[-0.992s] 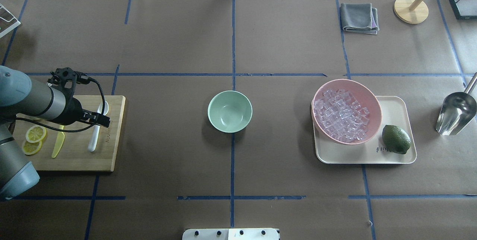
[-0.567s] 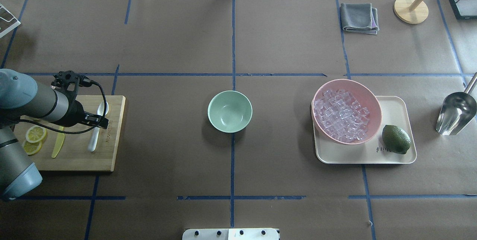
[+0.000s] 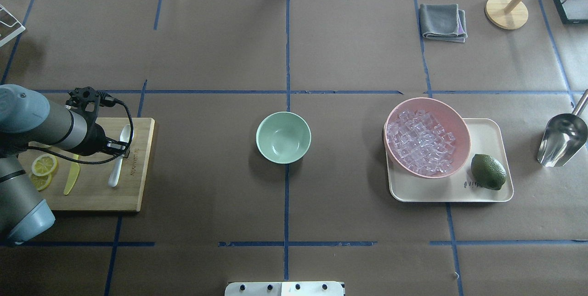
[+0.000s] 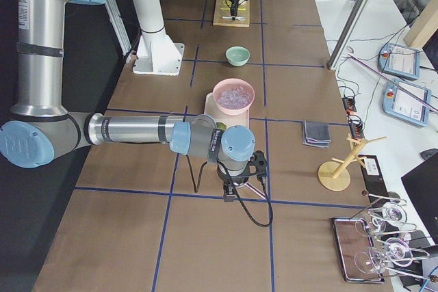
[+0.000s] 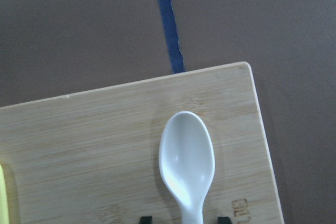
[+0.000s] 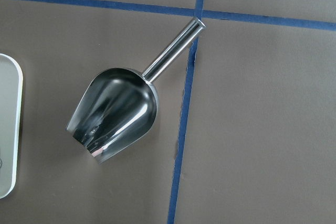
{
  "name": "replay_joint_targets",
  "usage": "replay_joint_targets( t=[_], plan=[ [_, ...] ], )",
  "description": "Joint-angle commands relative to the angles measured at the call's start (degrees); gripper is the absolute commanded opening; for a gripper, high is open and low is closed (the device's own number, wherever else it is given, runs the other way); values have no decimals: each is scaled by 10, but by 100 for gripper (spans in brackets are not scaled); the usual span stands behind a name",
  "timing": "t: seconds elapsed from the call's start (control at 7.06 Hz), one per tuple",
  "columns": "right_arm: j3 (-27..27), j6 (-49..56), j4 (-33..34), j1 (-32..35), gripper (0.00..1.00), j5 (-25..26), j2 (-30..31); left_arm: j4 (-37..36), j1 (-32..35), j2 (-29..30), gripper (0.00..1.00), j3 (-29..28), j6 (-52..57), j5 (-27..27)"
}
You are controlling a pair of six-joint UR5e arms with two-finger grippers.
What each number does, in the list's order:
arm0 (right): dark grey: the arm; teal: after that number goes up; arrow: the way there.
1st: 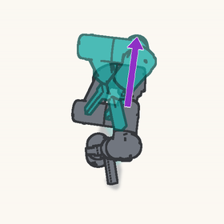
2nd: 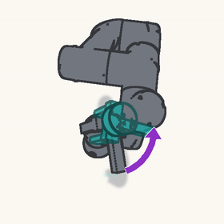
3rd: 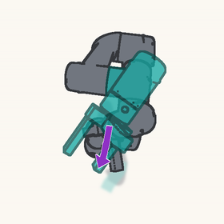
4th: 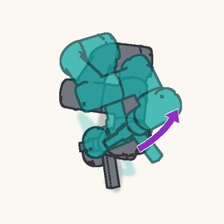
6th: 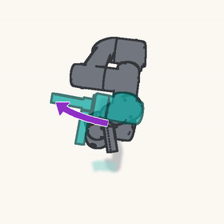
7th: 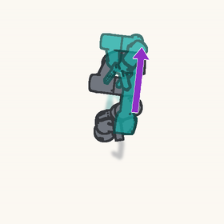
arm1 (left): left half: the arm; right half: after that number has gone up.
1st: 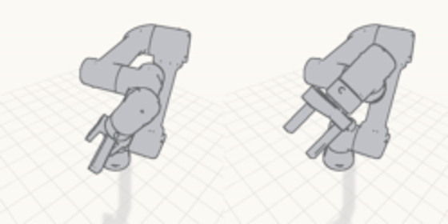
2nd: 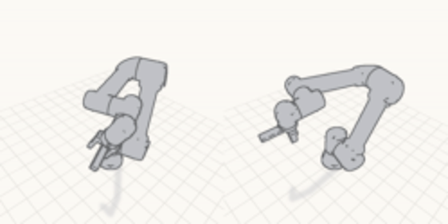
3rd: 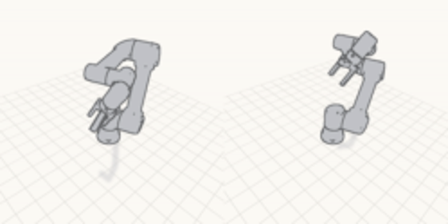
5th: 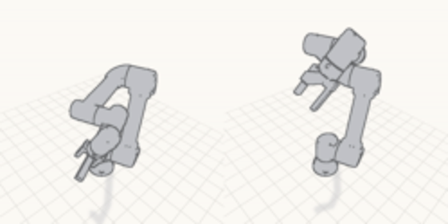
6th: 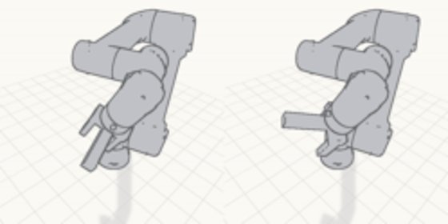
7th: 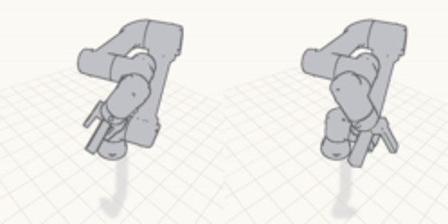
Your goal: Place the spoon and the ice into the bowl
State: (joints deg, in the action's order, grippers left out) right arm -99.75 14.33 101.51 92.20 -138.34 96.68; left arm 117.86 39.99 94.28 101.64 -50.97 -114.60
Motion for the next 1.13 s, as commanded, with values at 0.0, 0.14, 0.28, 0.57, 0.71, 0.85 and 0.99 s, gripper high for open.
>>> replay_joint_targets(
  t=[0.0,0.14,0.28,0.57,0.71,0.85,0.99],
  plan=[
    [1,0,0,0,100,0,0,0,1,3,0,1,-3,0],
    [1,0,0,0,100,0,0,0,0,4,0,5,-16,-1],
    [0,0,0,0,100,0,0,-1,0,21,0,21,-48,-4],
    [0,-1,0,0,100,-3,0,-52,-19,135,0,22,-156,-6],
    [0,0,0,0,100,-7,1,-97,-79,206,0,12,-201,0],
    [0,-1,0,0,100,-8,1,-125,-109,278,0,-13,-246,15],
    [0,-1,0,0,100,-8,2,-146,-124,324,0,-34,-251,37]
  ],
)
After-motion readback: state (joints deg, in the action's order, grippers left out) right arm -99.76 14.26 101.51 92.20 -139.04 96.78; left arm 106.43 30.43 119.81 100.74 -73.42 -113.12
